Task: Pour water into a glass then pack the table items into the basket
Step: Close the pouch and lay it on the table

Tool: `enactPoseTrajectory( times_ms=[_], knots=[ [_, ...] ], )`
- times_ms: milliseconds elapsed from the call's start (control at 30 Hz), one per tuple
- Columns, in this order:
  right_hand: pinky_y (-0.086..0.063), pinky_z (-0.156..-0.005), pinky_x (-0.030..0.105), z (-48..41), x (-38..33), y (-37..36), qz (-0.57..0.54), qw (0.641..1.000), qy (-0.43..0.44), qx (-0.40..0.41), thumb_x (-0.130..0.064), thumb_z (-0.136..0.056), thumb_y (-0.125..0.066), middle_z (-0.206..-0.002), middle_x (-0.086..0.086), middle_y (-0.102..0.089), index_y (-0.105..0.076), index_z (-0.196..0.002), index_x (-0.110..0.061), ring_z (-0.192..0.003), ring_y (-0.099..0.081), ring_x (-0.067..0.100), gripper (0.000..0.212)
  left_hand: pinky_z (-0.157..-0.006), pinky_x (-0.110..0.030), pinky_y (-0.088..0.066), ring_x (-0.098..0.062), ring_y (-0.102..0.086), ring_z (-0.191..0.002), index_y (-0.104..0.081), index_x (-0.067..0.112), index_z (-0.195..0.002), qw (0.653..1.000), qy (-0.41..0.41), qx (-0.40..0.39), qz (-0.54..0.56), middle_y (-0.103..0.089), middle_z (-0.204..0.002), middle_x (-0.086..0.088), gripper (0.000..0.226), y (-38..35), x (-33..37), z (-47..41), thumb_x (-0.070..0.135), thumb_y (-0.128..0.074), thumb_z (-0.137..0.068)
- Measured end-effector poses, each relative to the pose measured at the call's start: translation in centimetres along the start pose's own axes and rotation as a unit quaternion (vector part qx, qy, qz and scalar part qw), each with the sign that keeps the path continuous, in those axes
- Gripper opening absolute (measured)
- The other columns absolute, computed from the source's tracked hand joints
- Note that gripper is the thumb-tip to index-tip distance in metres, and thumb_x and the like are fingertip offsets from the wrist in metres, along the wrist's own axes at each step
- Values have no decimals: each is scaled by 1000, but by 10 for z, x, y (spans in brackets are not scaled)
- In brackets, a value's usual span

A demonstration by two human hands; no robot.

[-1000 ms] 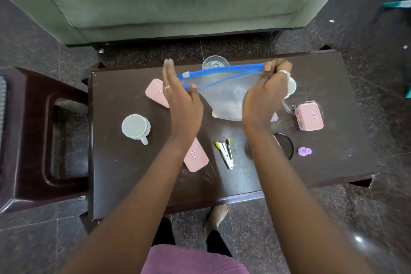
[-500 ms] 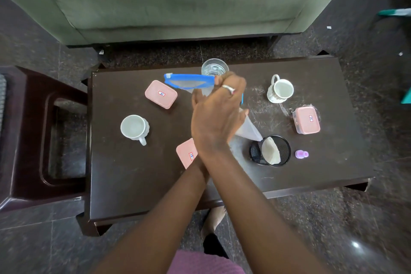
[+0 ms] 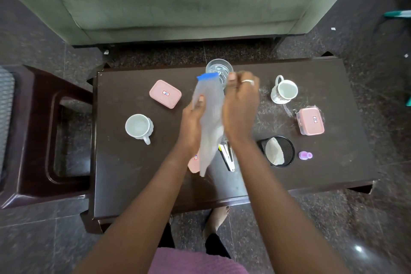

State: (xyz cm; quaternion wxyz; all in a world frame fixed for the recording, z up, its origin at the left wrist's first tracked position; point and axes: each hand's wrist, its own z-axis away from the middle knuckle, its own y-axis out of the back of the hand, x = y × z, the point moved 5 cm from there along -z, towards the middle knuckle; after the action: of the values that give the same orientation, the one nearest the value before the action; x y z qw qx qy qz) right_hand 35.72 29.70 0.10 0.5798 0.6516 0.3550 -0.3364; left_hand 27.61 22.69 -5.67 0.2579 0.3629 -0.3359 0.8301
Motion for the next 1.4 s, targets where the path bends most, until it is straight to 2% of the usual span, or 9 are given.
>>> enactPoseTrajectory(
  times_ms=[100, 233, 467, 600, 700, 833, 1033, 1167, 1400],
  knots=[
    [-39, -87, 31, -29, 45, 11, -16, 993, -107, -43, -21, -95, -50, -111, 14, -56, -59, -101, -8, -98, -54, 25, 16, -100, -52, -44, -35, -59, -110, -58, 8, -121, 993, 70, -38, 86, -62, -120, -17, 39, 9, 2, -4, 32, -39, -98],
    [-42, -65, 23, -32, 82, 6, -153, 941, -226, -197, -13, -90, -58, -93, -2, -57, -52, -99, -28, -78, -53, 11, 18, -103, -53, -39, -42, -45, -126, -42, 3, -136, 979, 124, -74, 147, -46, -138, -23, 54, 19, 8, -7, 40, -33, -97],
    [-53, -67, 25, -19, 83, -8, -254, 877, -196, -358, 7, -85, -58, -97, 6, -64, -62, -92, -27, -83, -61, 17, 35, -99, -48, -45, -32, -57, -116, -76, 28, -93, 975, 122, -143, 116, -73, -107, -2, 63, 33, 12, -14, 54, -20, -96],
    [-52, -68, 19, -22, 82, -9, -212, 893, -156, -365, 20, -73, -61, -95, -1, -62, -63, -91, -25, -82, -59, 12, 48, -93, -42, -51, -22, -67, -104, -74, 29, -94, 993, 96, -55, -28, -74, -103, 4, 61, 57, 19, -27, 65, -25, -90],
    [-52, -64, 14, -27, 82, -10, -175, 910, -142, -349, 20, -74, -61, -91, -3, -65, -62, -94, -25, -68, -63, -1, 49, -83, -35, -55, -15, -67, -101, -61, 30, -112, 984, 33, -8, -173, -72, -102, 13, 36, 75, 27, -36, 54, -51, -86],
    [-48, -63, 11, -34, 78, -13, -89, 936, -113, -320, 9, -79, -65, -92, 7, -57, -59, -92, -16, -61, -56, -3, 29, -79, -18, -53, -2, -65, -89, -23, 24, -146, 976, -33, -17, -214, -68, -103, 7, 95, 85, 35, -40, 11, -79, -70],
    [-38, -74, 1, -47, 51, -29, -12, 969, -24, -247, -2, -79, -70, -102, 3, -40, -66, -88, -8, -84, -47, 1, 12, -85, -25, -51, -12, -56, -86, -69, 21, -105, 932, -108, 72, -339, -63, -106, -8, 41, 97, 59, -37, 8, -80, -68],
    [-41, -76, 12, -48, 28, -50, -32, 970, 3, -241, -3, -80, -68, -93, -2, -52, -67, -87, -5, -84, -50, 5, 8, -70, 2, -40, 4, -51, -81, -69, 23, -91, 921, -165, 115, -334, -44, -104, 1, 17, 115, 82, -46, 16, -74, -76],
    [-44, -70, 31, -37, -17, -119, -122, 953, 5, -279, -8, -87, -61, -91, -7, -56, -51, -116, -18, -66, -46, 6, 32, -66, -18, -43, 3, -50, -66, -55, 30, -85, 919, -229, 189, -258, -57, -75, 16, 6, 162, 117, -63, 34, -55, -90]
  ],
)
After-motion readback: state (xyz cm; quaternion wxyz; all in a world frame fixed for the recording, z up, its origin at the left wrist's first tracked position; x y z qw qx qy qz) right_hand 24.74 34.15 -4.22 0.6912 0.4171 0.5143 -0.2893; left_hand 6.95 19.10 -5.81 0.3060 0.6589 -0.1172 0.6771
